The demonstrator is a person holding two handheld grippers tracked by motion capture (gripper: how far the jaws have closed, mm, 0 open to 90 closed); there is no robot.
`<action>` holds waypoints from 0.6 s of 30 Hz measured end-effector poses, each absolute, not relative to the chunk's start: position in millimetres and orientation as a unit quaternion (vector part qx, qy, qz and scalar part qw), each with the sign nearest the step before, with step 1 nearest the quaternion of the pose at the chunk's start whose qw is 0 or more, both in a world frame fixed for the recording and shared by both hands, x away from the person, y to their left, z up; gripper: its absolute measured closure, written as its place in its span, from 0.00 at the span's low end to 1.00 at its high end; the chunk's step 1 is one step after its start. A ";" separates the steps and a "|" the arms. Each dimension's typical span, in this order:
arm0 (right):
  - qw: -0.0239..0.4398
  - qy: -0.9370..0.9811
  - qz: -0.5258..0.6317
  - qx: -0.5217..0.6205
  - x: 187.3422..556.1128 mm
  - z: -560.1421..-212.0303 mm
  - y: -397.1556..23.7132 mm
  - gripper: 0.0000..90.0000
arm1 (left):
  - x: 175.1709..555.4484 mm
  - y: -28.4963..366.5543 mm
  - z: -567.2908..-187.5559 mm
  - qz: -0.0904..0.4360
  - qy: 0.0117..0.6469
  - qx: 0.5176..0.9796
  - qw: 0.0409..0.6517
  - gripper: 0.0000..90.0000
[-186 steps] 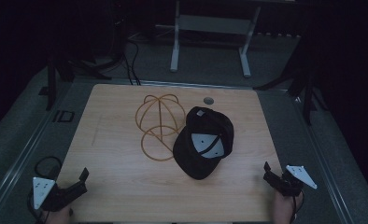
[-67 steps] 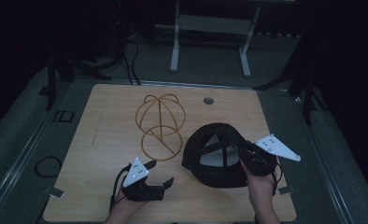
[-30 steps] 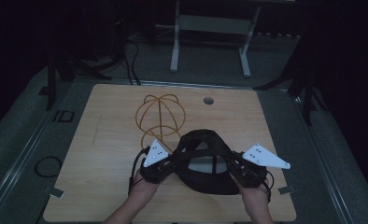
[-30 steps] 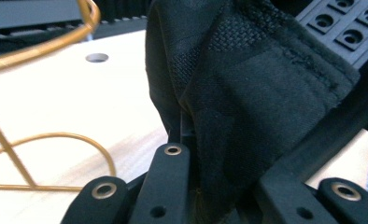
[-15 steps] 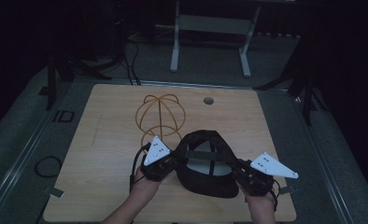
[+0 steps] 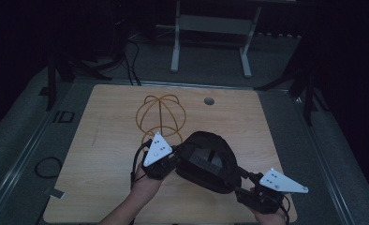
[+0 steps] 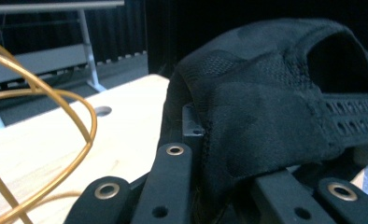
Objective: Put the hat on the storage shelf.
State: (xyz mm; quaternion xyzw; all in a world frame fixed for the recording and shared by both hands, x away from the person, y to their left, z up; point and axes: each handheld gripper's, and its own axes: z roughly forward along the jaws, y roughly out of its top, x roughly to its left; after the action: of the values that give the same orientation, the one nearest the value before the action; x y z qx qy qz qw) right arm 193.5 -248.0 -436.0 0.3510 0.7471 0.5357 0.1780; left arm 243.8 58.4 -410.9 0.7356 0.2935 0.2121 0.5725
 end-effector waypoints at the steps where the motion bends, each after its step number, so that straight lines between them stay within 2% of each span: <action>1: 0.172 0.747 0.537 0.352 191.7 -437.9 -249.2 0.51 | 243.8 58.4 -410.9 0.212 0.293 0.736 0.573 0.98; 3: 0.167 0.748 0.536 0.353 189.6 -439.5 -250.1 0.51 | 240.0 55.7 -409.5 0.226 0.284 0.738 0.570 0.98; 6: 0.156 0.768 0.521 0.338 183.6 -444.2 -248.9 0.44 | 239.4 59.4 -403.1 0.230 0.280 0.732 0.577 0.98; 18: 0.127 0.774 0.531 0.320 169.4 -444.0 -266.3 0.43 | 234.0 81.1 -378.8 0.227 0.251 0.705 0.623 0.98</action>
State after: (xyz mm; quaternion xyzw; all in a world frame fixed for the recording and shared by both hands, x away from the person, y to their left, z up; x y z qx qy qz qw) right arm 169.4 -266.3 -444.0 0.3204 0.7739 0.5312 0.1275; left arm 234.0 81.1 -378.8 0.7053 0.2510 0.2271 0.6229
